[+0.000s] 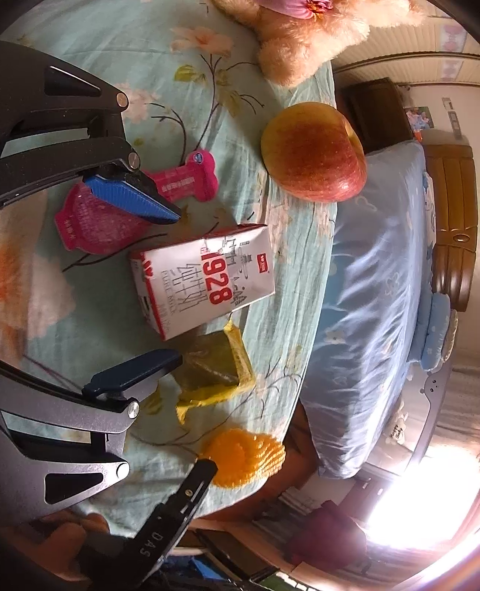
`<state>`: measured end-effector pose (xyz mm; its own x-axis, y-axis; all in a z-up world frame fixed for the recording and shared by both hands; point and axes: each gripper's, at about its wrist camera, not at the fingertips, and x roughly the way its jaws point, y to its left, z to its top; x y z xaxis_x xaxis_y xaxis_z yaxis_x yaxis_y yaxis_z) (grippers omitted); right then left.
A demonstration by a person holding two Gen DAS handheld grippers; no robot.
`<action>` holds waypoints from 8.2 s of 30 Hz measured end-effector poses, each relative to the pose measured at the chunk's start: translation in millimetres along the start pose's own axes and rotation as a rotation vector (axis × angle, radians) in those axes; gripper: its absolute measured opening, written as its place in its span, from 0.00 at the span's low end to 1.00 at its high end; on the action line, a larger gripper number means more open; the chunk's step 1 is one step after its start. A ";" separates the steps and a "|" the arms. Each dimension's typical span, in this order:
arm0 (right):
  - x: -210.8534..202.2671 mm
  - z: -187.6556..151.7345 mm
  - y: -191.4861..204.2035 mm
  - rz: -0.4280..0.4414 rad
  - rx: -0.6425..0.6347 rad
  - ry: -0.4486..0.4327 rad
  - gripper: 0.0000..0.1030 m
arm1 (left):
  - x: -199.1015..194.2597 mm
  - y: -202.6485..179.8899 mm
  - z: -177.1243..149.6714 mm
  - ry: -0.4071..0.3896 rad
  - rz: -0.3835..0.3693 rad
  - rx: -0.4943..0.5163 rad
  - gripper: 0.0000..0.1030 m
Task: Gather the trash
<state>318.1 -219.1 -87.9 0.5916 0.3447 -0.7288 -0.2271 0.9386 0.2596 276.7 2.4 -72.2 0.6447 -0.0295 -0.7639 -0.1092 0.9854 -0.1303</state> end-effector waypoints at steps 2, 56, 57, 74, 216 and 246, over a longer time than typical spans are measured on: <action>3.2 3.6 -0.1 -0.008 -0.001 0.001 0.63 | 2.5 1.0 0.2 0.000 0.001 -0.004 0.69; -134.7 -116.2 -13.8 -0.011 0.111 -0.071 0.19 | -102.4 -65.8 -107.9 -0.056 -0.216 0.168 0.46; -137.4 -118.7 -16.4 -0.013 0.115 -0.072 0.19 | -103.6 -70.3 -109.4 -0.055 -0.220 0.179 0.46; -175.7 -140.8 -45.4 -0.058 0.158 -0.114 0.19 | -114.6 -125.7 -124.7 -0.059 -0.284 0.281 0.46; -166.4 -125.2 -53.2 -0.072 0.192 -0.088 0.89 | -94.7 -56.9 -113.6 0.009 -0.193 0.077 0.64; -70.0 -80.0 42.2 0.085 -0.008 0.043 0.89 | -72.5 40.4 -80.7 0.014 -0.040 -0.061 0.65</action>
<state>205.1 -204.6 -76.6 0.5362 0.4225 -0.7307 -0.2813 0.9057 0.3172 164.5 30.8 -73.1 0.6388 -0.0711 -0.7661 -0.1299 0.9714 -0.1985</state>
